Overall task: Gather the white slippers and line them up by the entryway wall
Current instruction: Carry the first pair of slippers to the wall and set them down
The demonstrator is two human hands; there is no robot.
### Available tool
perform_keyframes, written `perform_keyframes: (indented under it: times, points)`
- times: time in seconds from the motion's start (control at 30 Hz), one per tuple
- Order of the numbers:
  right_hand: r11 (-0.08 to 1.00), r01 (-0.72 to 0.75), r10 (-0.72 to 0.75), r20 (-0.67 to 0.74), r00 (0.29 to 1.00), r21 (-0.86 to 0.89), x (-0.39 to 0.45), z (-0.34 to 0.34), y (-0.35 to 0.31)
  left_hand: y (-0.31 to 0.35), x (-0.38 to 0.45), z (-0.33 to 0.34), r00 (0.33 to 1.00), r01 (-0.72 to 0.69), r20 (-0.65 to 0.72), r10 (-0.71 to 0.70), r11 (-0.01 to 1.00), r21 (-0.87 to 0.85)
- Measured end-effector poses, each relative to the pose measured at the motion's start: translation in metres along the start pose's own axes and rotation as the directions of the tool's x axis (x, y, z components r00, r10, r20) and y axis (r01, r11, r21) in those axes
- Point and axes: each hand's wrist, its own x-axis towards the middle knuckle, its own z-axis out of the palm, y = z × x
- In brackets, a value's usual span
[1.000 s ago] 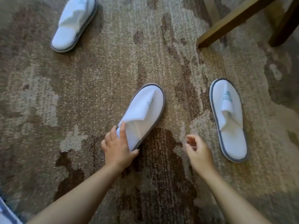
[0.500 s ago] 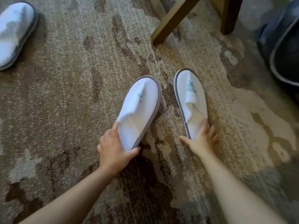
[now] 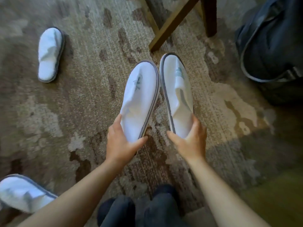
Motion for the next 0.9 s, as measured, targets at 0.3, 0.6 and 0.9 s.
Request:
perform_keyframes:
  times: [0.3, 0.6, 0.9]
  points:
    - [0.962, 0.023, -0.018, -0.02, 1.0, 0.272, -0.127, -0.251, -0.185, 0.233, -0.151, -0.174, 0.98, -0.197, 0.008, 0.2, 0.972, -0.126]
    - [0.893, 0.138, -0.002, -0.302, 0.953, 0.429, -0.206, -0.389, -0.282, 0.359, -0.217, -0.267, 0.86, -0.482, 0.087, 0.502, 0.858, -0.179]
    - [0.843, 0.097, 0.317, -0.636, 0.704, 0.528, -0.359, -0.442, -0.282, 0.41, -0.32, -0.288, 0.538, -0.665, 0.459, 0.707, 0.691, -0.285]
